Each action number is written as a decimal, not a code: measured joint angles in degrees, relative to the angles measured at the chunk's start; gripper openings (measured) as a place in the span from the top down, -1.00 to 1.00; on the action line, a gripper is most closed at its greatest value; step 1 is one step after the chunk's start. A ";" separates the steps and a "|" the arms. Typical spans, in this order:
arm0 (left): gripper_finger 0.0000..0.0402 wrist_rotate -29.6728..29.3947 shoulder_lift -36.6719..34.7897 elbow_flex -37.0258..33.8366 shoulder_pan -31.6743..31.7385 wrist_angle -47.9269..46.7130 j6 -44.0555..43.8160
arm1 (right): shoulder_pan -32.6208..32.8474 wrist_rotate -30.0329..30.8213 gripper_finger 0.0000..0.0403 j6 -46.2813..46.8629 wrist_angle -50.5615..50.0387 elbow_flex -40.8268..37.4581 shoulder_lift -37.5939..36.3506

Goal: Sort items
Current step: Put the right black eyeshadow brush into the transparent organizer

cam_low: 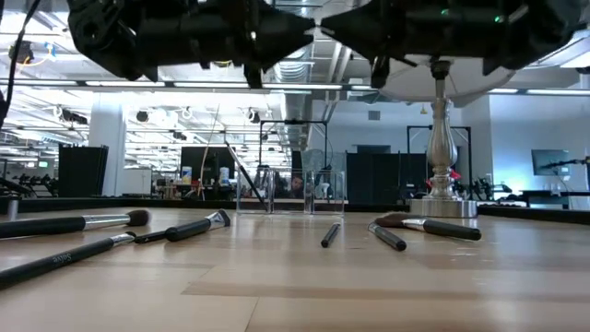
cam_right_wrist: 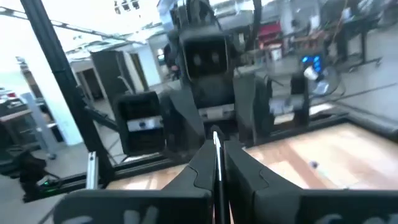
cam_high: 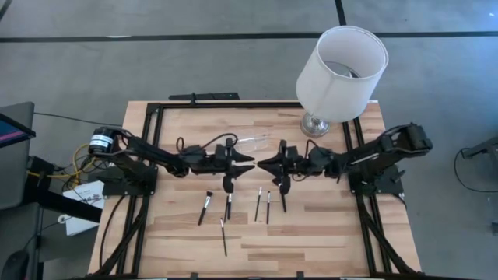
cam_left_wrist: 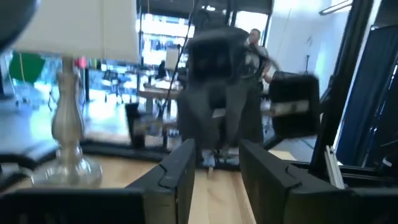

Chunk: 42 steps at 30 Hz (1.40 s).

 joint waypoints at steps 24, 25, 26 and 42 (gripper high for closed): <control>0.39 2.33 -2.29 0.11 0.02 -0.21 1.91 | -1.68 -5.65 0.95 2.26 4.20 5.17 5.21; 0.39 2.32 -2.31 0.14 0.02 -0.13 1.92 | -1.68 -5.65 0.95 1.86 4.55 5.17 5.21; 0.39 2.31 -2.31 0.15 0.02 -0.11 1.91 | -1.65 -5.64 0.95 1.26 4.66 5.17 5.21; 0.39 2.39 -3.79 -0.02 0.00 -0.76 2.58 | -1.30 -5.41 0.93 -0.55 6.56 5.27 5.16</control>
